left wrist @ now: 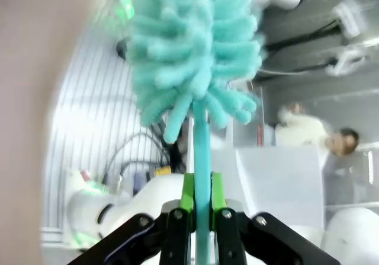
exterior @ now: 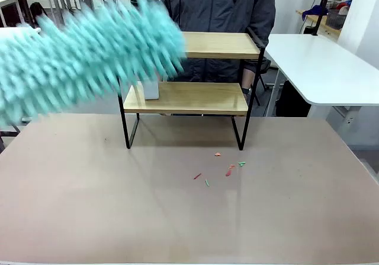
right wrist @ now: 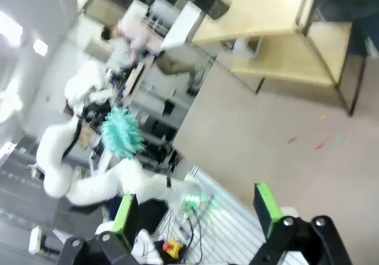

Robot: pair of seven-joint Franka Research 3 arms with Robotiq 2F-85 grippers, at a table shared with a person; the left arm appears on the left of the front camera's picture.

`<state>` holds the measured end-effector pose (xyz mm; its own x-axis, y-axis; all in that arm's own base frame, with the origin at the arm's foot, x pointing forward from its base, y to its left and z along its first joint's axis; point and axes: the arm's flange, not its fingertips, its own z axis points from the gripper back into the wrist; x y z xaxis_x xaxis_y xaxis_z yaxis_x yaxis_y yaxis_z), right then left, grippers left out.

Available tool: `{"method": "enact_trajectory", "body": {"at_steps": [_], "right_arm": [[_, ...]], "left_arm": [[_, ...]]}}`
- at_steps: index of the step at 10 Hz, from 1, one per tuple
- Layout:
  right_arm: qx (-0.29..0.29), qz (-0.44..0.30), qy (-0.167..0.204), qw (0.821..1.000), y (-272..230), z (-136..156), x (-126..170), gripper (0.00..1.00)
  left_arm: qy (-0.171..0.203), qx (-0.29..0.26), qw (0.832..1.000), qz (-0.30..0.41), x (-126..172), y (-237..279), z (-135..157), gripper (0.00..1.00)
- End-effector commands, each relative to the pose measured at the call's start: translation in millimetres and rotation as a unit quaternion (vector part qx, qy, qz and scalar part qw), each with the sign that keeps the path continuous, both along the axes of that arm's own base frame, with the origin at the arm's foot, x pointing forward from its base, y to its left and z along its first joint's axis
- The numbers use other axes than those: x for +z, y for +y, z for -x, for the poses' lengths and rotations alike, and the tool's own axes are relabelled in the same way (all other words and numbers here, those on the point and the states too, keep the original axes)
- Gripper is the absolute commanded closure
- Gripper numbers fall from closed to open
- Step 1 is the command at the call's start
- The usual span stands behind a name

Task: Clean the shelf.
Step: Hand the Duster back to the human.

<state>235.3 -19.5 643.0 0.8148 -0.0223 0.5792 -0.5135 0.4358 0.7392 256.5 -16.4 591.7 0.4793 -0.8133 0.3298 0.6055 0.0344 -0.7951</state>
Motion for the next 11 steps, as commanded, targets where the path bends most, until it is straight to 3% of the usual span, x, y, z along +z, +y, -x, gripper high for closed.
{"method": "enact_trajectory", "body": {"at_steps": [1, 2, 3, 4, 5, 6, 8, 9, 11], "right_arm": [[0.009, 0.025, 0.027, 0.999, -34.8, 39.0, -42.2, 0.0], [0.0, 0.0, 0.0, 1.0, 0.0, 0.0, 0.0, 0.0], [0.0, 0.0, 0.0, 1.0, 0.0, 0.0, 0.0, 0.0], [0.013, 0.003, 0.021, 1.0, -8.2, 17.5, -27.8, 0.0], [0.031, 0.008, 0.025, 0.999, 7.5, -2.9, -23.4, 0.0], [0.103, 0.033, 0.026, 0.994, 53.8, -45.0, -16.6, 0.0], [0.184, 0.03, 0.058, 0.981, 130.8, -94.1, -21.6, 0.0], [0.209, 0.035, 0.083, 0.974, 171.8, -107.9, -32.8, 0.0], [0.292, 0.06, 0.125, 0.947, 243.0, -104.8, -58.6, 0.0]], "left_arm": [[0.016, -0.069, 0.992, -0.105, -16.6, -33.2, -38.3, 0.88], [0.0, 0.0, 1.0, 0.0, 0.0, 0.0, 0.0, 0.88], [0.0, 0.0, 1.0, 0.0, 0.0, 0.0, 0.0, 0.88], [0.0, 0.0, 1.0, 0.0, 0.0, 0.0, 0.0, 0.88], [0.019, -0.032, 0.998, -0.046, -19.5, -31.1, -20.9, 0.88], [0.002, -0.065, 0.997, -0.052, -16.1, -58.7, -26.0, 0.88], [-0.007, -0.101, 0.993, -0.062, -9.1, -92.8, -30.2, 0.88], [-0.006, -0.114, 0.991, -0.068, -9.5, -103.6, -33.4, 0.88], [0.008, -0.135, 0.988, -0.075, -14.5, -118.8, -42.8, 0.88]]}}
